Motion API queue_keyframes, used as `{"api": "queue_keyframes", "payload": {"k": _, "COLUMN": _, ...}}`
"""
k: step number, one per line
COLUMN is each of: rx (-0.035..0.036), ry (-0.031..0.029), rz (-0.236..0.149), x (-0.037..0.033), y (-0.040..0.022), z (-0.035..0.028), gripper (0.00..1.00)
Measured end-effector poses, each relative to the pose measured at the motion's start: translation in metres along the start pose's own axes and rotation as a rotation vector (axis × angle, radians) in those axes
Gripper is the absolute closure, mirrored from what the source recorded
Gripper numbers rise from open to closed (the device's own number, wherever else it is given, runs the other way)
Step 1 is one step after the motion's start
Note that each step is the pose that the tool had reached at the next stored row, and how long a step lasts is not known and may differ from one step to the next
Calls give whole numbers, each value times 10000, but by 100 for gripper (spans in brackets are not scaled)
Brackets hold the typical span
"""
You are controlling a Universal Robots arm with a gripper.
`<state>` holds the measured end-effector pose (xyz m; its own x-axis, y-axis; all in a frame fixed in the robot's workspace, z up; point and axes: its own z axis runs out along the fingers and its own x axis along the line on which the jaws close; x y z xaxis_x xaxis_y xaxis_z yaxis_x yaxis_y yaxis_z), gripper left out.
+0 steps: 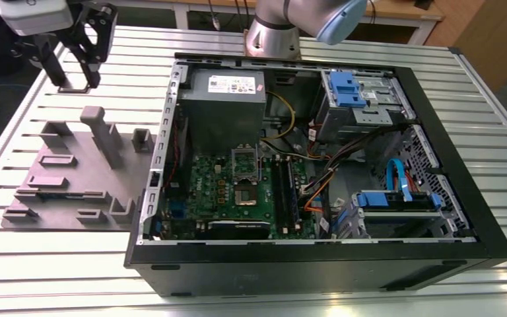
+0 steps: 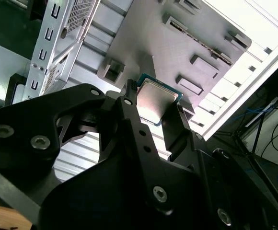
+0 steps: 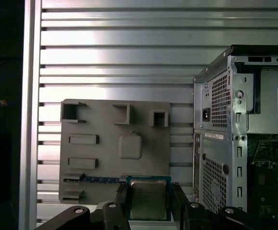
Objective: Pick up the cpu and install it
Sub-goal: 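Pick up the cpu and move it towards the insertion slot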
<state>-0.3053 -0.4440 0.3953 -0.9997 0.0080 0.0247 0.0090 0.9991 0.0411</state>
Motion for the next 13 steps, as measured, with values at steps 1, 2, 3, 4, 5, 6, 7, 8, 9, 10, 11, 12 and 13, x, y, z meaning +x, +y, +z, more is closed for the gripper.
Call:
{"api": "queue_keyframes", "payload": {"k": 1, "rx": 1, "ry": 1, "rz": -1, "x": -3, "y": 0, "z": 0, "gripper": 55}}
{"api": "queue_keyframes", "payload": {"k": 2, "rx": 1, "ry": 1, "rz": -1, "x": -7, "y": 0, "z": -1, "gripper": 55}}
{"api": "queue_keyframes", "payload": {"k": 3, "rx": 1, "ry": 1, "rz": -1, "x": -11, "y": 0, "z": -1, "gripper": 55}}
{"api": "queue_keyframes", "payload": {"k": 4, "rx": 1, "ry": 1, "rz": -1, "x": -15, "y": 0, "z": -1, "gripper": 55}}
{"api": "queue_keyframes", "payload": {"k": 5, "rx": 0, "ry": 0, "rz": -1, "x": -19, "y": 0, "z": -1, "gripper": 55}}
{"api": "queue_keyframes", "payload": {"k": 6, "rx": 1, "ry": 0, "rz": -1, "x": -24, "y": 0, "z": -1, "gripper": 55}}
{"api": "queue_keyframes", "payload": {"k": 7, "rx": 1, "ry": 1, "rz": 0, "x": -27, "y": 0, "z": -1, "gripper": 55}}
{"api": "queue_keyframes", "payload": {"k": 8, "rx": 1, "ry": 0, "rz": -1, "x": -33, "y": 0, "z": -1, "gripper": 55}}
{"api": "queue_keyframes", "payload": {"k": 9, "rx": 0, "ry": 0, "rz": -1, "x": -38, "y": 0, "z": -1, "gripper": 55}}
{"api": "queue_keyframes", "payload": {"k": 10, "rx": 1, "ry": 1, "rz": -1, "x": -44, "y": 0, "z": -2, "gripper": 55}}
{"api": "queue_keyframes", "payload": {"k": 11, "rx": 0, "ry": 0, "rz": -1, "x": -49, "y": 0, "z": -1, "gripper": 55}}
{"api": "queue_keyframes", "payload": {"k": 12, "rx": 0, "ry": 0, "rz": -1, "x": -55, "y": 0, "z": -1, "gripper": 55}}
{"api": "queue_keyframes", "payload": {"k": 13, "rx": 1, "ry": 1, "rz": -1, "x": -61, "y": 1, "z": -2, "gripper": 55}}
